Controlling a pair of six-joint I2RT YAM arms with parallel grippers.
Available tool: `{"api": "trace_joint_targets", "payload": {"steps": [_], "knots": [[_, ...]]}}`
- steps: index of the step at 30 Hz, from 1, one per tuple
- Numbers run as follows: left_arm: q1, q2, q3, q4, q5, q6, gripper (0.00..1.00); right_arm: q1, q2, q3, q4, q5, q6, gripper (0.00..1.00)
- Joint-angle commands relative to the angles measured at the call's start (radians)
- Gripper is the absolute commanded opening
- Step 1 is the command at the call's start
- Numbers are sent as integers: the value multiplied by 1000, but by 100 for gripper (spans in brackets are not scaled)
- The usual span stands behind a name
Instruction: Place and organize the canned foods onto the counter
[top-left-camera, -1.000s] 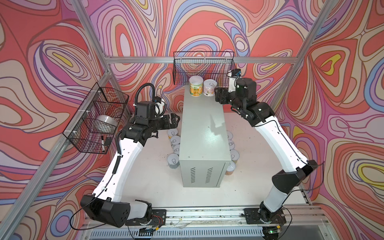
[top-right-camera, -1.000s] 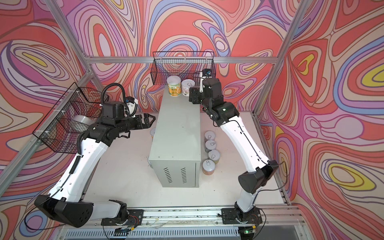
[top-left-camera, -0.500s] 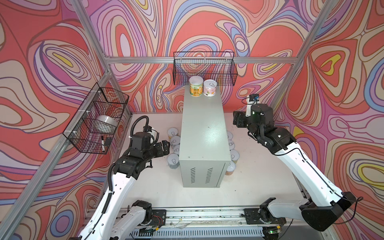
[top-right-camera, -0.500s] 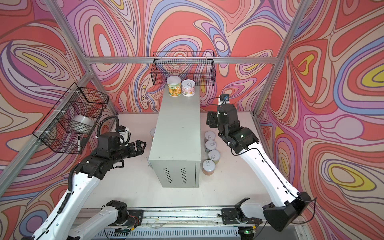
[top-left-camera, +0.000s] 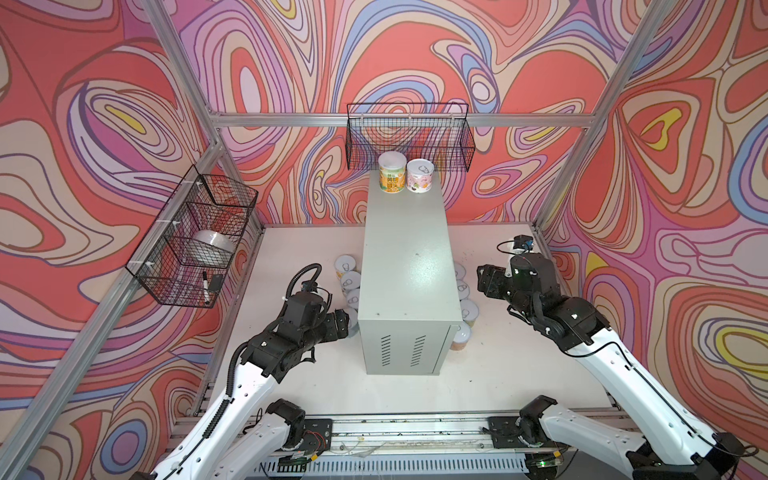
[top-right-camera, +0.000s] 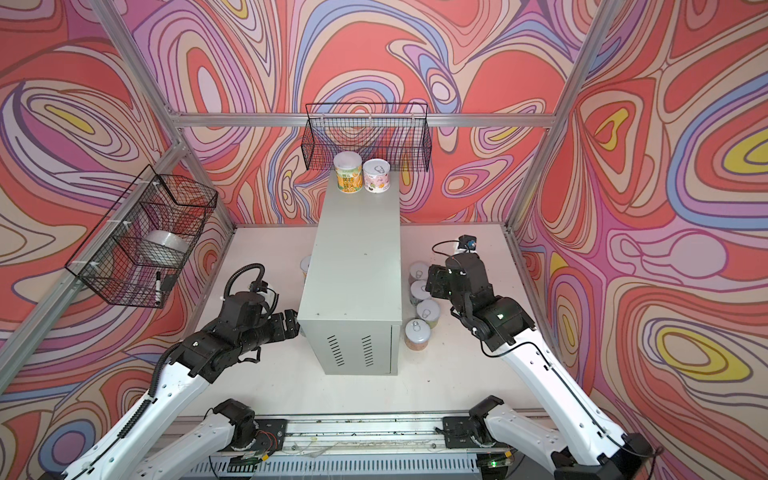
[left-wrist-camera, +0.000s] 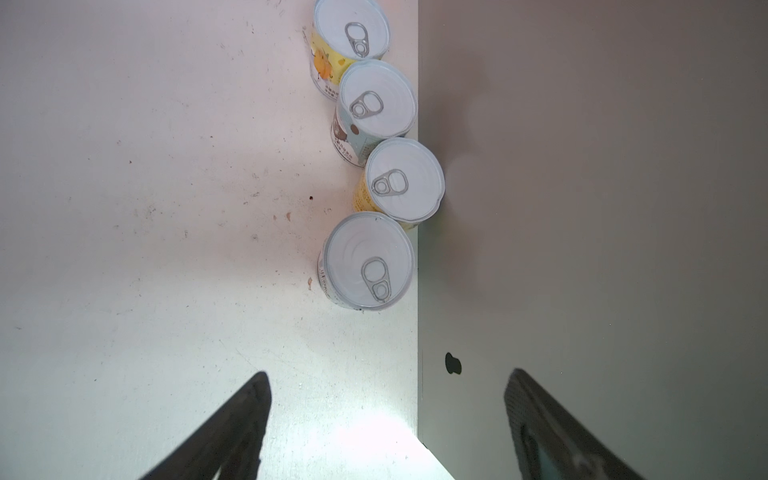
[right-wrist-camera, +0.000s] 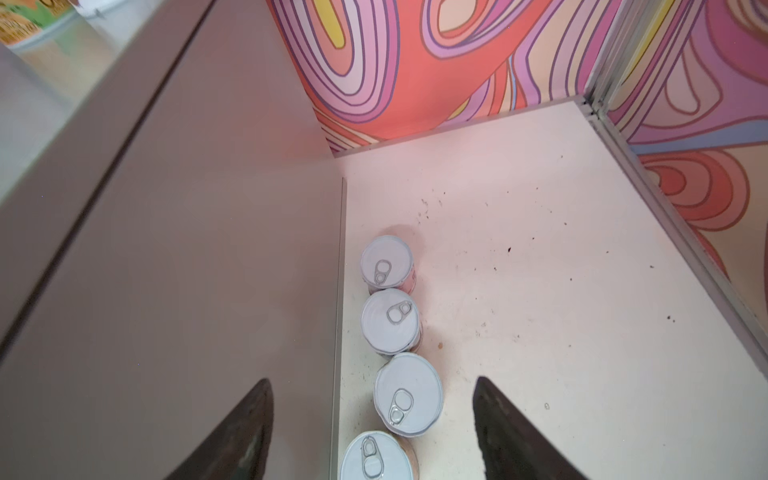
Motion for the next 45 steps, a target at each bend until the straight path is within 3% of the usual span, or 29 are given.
{"api": "trace_joint_targets", "payload": {"steps": [1,8,15,19,27,33,45], "knots": [[-7,-2,-33,10,-38,-51,89,-2,1,-75,-76,-49,54,78],[-13,-19,-61,4,-33,-70,89,42,-21,-198,-65,-113,174,76],[-32,-11,-79,-14,-33,-74,91,256,50,-230,-97,-12,301,77],[-53,-16,-103,-13,-33,-86,100,269,52,-259,-90,-36,337,79],[-58,31,-154,46,-44,-89,100,293,40,-310,-80,-51,407,82],[-58,127,-155,162,-70,-46,100,312,26,-334,-76,-55,444,82],[-58,462,-63,352,-87,1,100,312,1,-312,-99,-4,438,81]]}}
